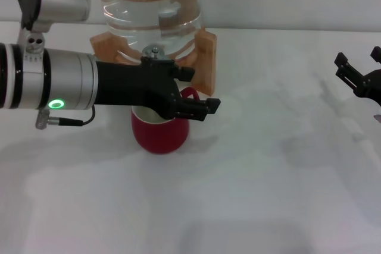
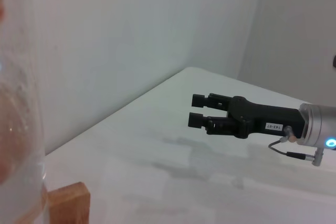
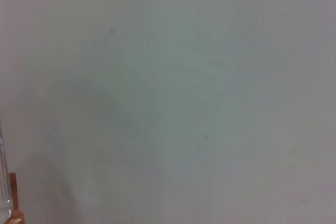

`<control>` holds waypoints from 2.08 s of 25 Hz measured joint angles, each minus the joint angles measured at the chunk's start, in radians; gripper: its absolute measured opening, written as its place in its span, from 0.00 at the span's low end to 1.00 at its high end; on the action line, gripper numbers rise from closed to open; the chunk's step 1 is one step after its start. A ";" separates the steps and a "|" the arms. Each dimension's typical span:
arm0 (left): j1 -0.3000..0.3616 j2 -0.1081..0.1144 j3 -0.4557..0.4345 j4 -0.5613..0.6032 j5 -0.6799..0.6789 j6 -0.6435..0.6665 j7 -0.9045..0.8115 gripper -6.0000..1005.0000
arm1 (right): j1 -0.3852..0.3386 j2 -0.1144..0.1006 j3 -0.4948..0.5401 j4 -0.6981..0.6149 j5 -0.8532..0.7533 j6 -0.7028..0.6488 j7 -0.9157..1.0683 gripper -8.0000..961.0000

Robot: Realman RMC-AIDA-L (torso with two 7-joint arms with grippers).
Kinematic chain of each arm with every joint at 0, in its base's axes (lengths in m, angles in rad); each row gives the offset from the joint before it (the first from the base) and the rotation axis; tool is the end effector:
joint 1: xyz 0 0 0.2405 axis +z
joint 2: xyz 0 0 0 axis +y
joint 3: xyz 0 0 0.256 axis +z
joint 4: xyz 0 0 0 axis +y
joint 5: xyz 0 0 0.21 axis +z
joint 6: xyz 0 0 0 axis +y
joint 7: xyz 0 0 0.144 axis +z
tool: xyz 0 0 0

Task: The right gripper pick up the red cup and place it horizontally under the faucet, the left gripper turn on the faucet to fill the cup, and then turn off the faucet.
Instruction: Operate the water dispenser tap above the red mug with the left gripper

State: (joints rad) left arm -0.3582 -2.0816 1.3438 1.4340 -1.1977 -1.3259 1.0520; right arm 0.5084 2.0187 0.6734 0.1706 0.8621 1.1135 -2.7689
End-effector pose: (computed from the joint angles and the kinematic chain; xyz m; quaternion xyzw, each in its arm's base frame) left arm -0.1531 0.3338 0.0101 -0.9594 -0.1957 -0.1381 0.1487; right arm 0.3109 0.3534 -0.0169 -0.7366 0.2605 0.3376 0.5250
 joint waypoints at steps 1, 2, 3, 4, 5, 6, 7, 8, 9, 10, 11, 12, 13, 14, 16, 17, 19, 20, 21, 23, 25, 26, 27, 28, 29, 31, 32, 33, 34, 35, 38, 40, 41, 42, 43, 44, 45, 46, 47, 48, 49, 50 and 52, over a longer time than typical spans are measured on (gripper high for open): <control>0.003 0.000 0.000 0.001 0.000 0.001 0.000 0.85 | 0.000 0.000 0.000 0.000 0.000 0.000 0.000 0.91; 0.005 0.000 0.000 0.001 0.000 0.001 0.000 0.85 | 0.000 0.000 0.000 0.000 0.000 0.000 0.000 0.91; 0.007 0.000 0.000 0.001 0.000 0.003 0.000 0.85 | 0.000 0.000 0.000 0.000 0.000 0.000 0.000 0.91; 0.009 0.000 0.000 0.001 0.000 0.004 0.000 0.85 | 0.000 0.000 0.000 0.000 0.000 0.000 0.000 0.91; 0.011 0.000 0.000 0.001 0.000 0.007 0.001 0.85 | 0.000 0.000 0.000 0.000 0.000 0.000 0.000 0.91; 0.012 0.000 0.000 0.001 0.000 0.009 0.003 0.85 | -0.001 0.000 0.000 0.000 0.002 0.000 0.000 0.91; 0.013 0.000 0.000 -0.001 0.000 0.014 0.007 0.85 | -0.001 0.000 0.000 -0.001 0.005 0.000 0.000 0.91; 0.013 0.000 0.000 -0.004 0.000 0.018 0.010 0.85 | -0.001 0.000 0.000 -0.001 0.009 0.000 0.000 0.91; 0.014 -0.001 0.000 -0.008 0.000 0.023 0.013 0.85 | 0.000 0.000 0.000 -0.001 0.013 0.000 0.000 0.91; 0.014 -0.001 0.000 -0.012 0.000 0.027 0.016 0.85 | 0.000 0.000 0.000 0.000 0.015 0.000 0.000 0.91; 0.014 -0.001 0.000 -0.014 0.000 0.029 0.018 0.85 | 0.000 0.000 0.000 0.001 0.016 0.000 0.000 0.91; 0.014 -0.001 0.000 -0.017 0.000 0.032 0.022 0.85 | 0.000 0.000 0.000 0.002 0.016 0.000 0.000 0.91; 0.014 -0.002 0.000 -0.020 0.000 0.035 0.025 0.85 | 0.000 0.000 0.000 0.002 0.016 0.000 0.000 0.91; 0.012 -0.002 0.000 -0.027 0.000 0.040 0.027 0.85 | 0.000 0.000 0.000 0.002 0.016 0.000 0.000 0.91; 0.009 -0.002 0.000 -0.036 -0.001 0.044 0.031 0.85 | 0.000 0.000 0.000 0.003 0.017 -0.001 0.000 0.91; 0.008 -0.002 0.000 -0.040 -0.002 0.046 0.035 0.85 | 0.001 0.000 0.000 0.004 0.017 -0.001 0.000 0.91; 0.007 -0.002 0.000 -0.047 -0.002 0.051 0.045 0.85 | 0.001 0.001 0.000 0.005 0.017 -0.002 0.000 0.91; 0.006 -0.002 0.000 -0.051 -0.003 0.057 0.050 0.85 | 0.001 0.001 0.000 0.006 0.017 -0.002 0.000 0.91; 0.005 -0.003 0.000 -0.054 -0.003 0.061 0.052 0.85 | 0.001 0.001 0.000 0.006 0.017 -0.002 0.000 0.91; -0.003 -0.003 0.000 -0.067 -0.003 0.066 0.053 0.85 | 0.002 0.001 0.000 0.007 0.017 -0.003 0.000 0.91; -0.021 -0.003 0.000 -0.090 -0.003 0.068 0.055 0.85 | 0.003 0.002 0.000 0.007 0.016 -0.003 0.000 0.91; -0.026 -0.003 0.000 -0.099 -0.003 0.068 0.057 0.85 | 0.003 0.003 0.000 0.007 0.016 -0.003 0.000 0.91; -0.031 -0.003 0.000 -0.108 -0.004 0.069 0.062 0.85 | 0.004 0.003 0.000 0.007 0.016 -0.004 0.000 0.91; -0.034 -0.003 0.000 -0.114 -0.003 0.072 0.068 0.85 | 0.004 0.003 0.000 0.007 0.016 -0.004 0.000 0.91; -0.035 -0.003 0.000 -0.121 -0.004 0.076 0.074 0.85 | 0.005 0.003 0.000 0.007 0.016 -0.006 0.000 0.91; -0.037 -0.004 0.000 -0.123 -0.004 0.084 0.078 0.85 | 0.006 0.003 0.000 0.007 0.016 -0.009 0.000 0.91; -0.039 -0.004 0.000 -0.123 -0.004 0.087 0.079 0.85 | 0.006 0.003 0.000 0.007 0.016 -0.010 0.000 0.91; -0.041 -0.004 -0.001 -0.124 -0.004 0.088 0.079 0.85 | 0.006 0.003 0.000 0.007 0.016 -0.010 0.000 0.91; -0.044 -0.004 -0.002 -0.125 -0.004 0.090 0.079 0.85 | 0.006 0.003 0.000 0.007 0.016 -0.011 0.000 0.91; -0.046 -0.003 -0.003 -0.126 -0.004 0.091 0.079 0.85 | 0.006 0.003 0.000 0.007 0.016 -0.011 0.000 0.91; -0.047 -0.003 -0.005 -0.149 -0.005 0.123 0.096 0.85 | 0.008 0.003 0.000 0.007 0.017 -0.012 0.000 0.91; -0.047 -0.003 -0.005 -0.162 -0.009 0.135 0.104 0.85 | 0.008 0.003 0.000 0.007 0.017 -0.012 0.001 0.91; -0.049 -0.003 -0.005 -0.177 -0.014 0.143 0.110 0.85 | 0.008 0.003 0.000 0.007 0.017 -0.013 0.001 0.91; -0.054 -0.003 -0.005 -0.191 -0.023 0.147 0.114 0.85 | 0.009 0.003 0.000 0.007 0.018 -0.014 0.001 0.91; -0.057 -0.002 -0.006 -0.198 -0.028 0.149 0.117 0.85 | 0.009 0.003 0.000 0.007 0.018 -0.014 0.001 0.91; -0.062 -0.002 -0.006 -0.206 -0.033 0.149 0.120 0.85 | 0.009 0.003 0.000 0.007 0.019 -0.014 0.001 0.91; -0.065 -0.002 -0.006 -0.210 -0.036 0.149 0.123 0.85 | 0.009 0.003 0.000 0.007 0.019 -0.014 0.001 0.91; -0.067 -0.002 -0.006 -0.211 -0.038 0.149 0.125 0.85 | 0.010 0.003 0.000 0.007 0.019 -0.014 0.001 0.91; -0.069 -0.002 -0.005 -0.211 -0.039 0.149 0.125 0.85 | 0.010 0.003 0.000 0.007 0.019 -0.014 0.001 0.91; -0.070 -0.002 -0.005 -0.210 -0.039 0.149 0.126 0.85 | 0.010 0.003 0.000 0.007 0.019 -0.015 0.002 0.91; -0.071 -0.002 -0.004 -0.210 -0.040 0.148 0.126 0.85 | 0.010 0.003 0.000 0.007 0.019 -0.017 0.002 0.91; -0.071 -0.002 -0.003 -0.209 -0.040 0.148 0.126 0.85 | 0.010 0.003 0.000 0.007 0.019 -0.018 0.002 0.91; -0.072 -0.002 -0.003 -0.206 -0.040 0.148 0.126 0.85 | 0.010 0.003 0.000 0.007 0.019 -0.022 0.002 0.91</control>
State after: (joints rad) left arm -0.4305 -2.0831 1.3411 1.2276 -1.2378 -1.1781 1.1777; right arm 0.5182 2.0217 0.6734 0.1779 0.8809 1.0918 -2.7672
